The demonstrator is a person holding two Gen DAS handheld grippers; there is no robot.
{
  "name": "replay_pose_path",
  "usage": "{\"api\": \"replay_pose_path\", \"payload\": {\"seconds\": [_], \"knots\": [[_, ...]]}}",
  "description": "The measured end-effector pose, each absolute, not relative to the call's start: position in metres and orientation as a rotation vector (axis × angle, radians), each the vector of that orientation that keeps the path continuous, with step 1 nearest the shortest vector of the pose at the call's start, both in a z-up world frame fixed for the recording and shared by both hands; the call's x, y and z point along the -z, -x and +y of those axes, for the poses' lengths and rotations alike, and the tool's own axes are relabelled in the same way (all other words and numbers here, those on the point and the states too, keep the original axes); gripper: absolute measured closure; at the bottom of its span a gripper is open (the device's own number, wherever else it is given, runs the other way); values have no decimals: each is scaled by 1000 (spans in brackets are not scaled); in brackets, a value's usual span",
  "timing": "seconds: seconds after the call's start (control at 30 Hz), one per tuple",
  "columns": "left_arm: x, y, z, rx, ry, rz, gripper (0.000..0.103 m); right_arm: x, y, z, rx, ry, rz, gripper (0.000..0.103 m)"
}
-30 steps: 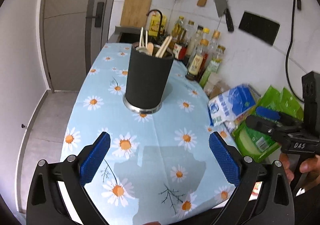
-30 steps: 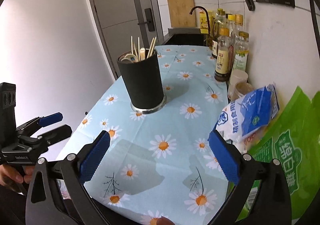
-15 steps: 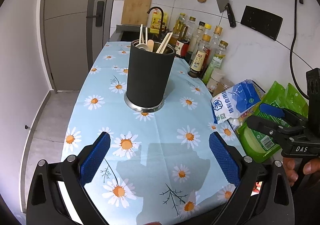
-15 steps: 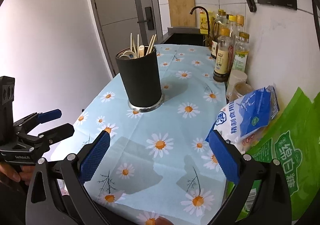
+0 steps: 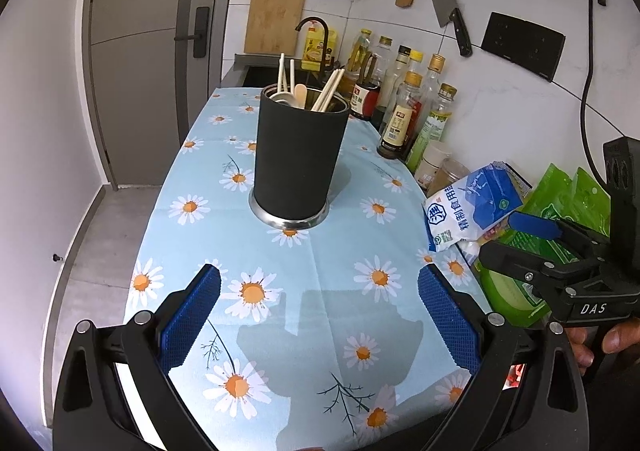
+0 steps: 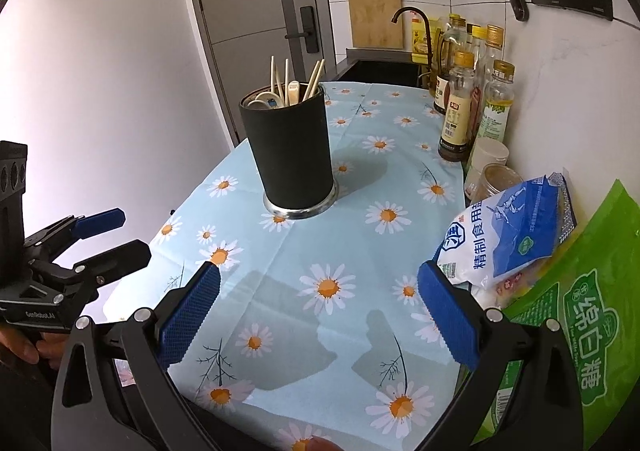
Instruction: Organize utensils
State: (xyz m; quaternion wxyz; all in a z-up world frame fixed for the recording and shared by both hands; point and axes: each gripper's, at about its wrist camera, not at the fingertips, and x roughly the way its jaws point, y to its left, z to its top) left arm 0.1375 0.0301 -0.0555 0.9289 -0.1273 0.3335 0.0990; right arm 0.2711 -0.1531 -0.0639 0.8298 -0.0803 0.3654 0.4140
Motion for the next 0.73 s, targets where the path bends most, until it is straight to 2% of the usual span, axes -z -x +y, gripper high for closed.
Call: {"api": "replay_pose_path", "payload": {"seconds": [0.73], "knots": [[59, -136, 33, -211, 293, 699, 7, 69, -273, -154, -856, 174, 798, 5]]}}
